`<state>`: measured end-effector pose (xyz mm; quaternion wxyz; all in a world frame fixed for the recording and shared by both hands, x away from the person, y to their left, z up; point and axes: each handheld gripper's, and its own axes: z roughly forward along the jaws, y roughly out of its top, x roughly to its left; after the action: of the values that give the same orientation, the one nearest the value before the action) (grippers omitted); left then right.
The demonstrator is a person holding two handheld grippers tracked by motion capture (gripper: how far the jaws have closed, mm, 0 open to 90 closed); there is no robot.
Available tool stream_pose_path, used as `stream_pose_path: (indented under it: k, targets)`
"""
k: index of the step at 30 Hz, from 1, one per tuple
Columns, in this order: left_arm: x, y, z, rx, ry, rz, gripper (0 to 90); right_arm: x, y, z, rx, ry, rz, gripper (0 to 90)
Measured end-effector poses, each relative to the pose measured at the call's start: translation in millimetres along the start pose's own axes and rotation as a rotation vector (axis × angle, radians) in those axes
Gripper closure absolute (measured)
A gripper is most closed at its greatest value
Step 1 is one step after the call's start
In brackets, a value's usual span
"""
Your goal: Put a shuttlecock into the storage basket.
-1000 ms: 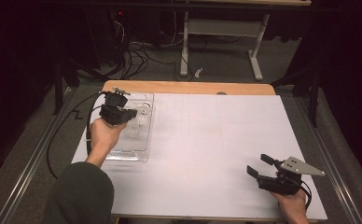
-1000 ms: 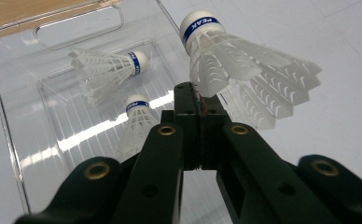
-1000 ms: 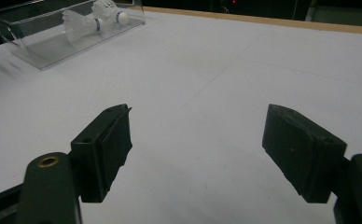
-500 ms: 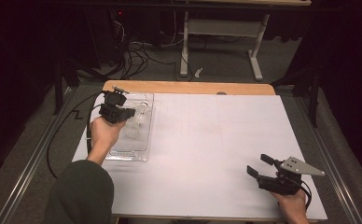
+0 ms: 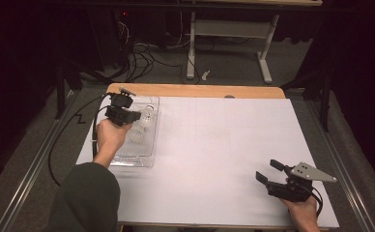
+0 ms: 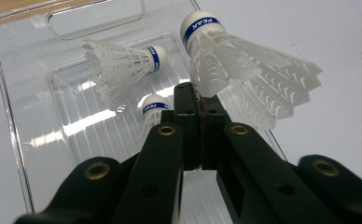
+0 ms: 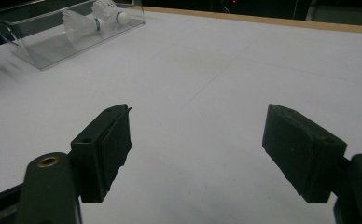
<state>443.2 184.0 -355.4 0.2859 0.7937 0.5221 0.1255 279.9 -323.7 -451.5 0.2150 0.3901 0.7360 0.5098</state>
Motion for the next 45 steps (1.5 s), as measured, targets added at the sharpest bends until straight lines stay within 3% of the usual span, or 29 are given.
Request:
stream_pose_path:
  k: [23, 30, 45]
  targets:
    - [2.8, 8.5, 12.9, 0.022, 0.021, -0.016, 88.7, 0.0, 0.0, -0.1, 0.000, 0.001, 0.001, 24.0]
    - [4.2, 6.3, 14.3, 0.016, 0.007, -0.032, 61.3, 0.1, 0.0, -0.2, -0.001, 0.000, 0.001, 24.0]
    - [6.2, -1.0, 7.9, -0.034, 0.009, -0.050, 48.0, 0.3, 0.1, 0.0, 0.000, 0.002, -0.001, 24.0]
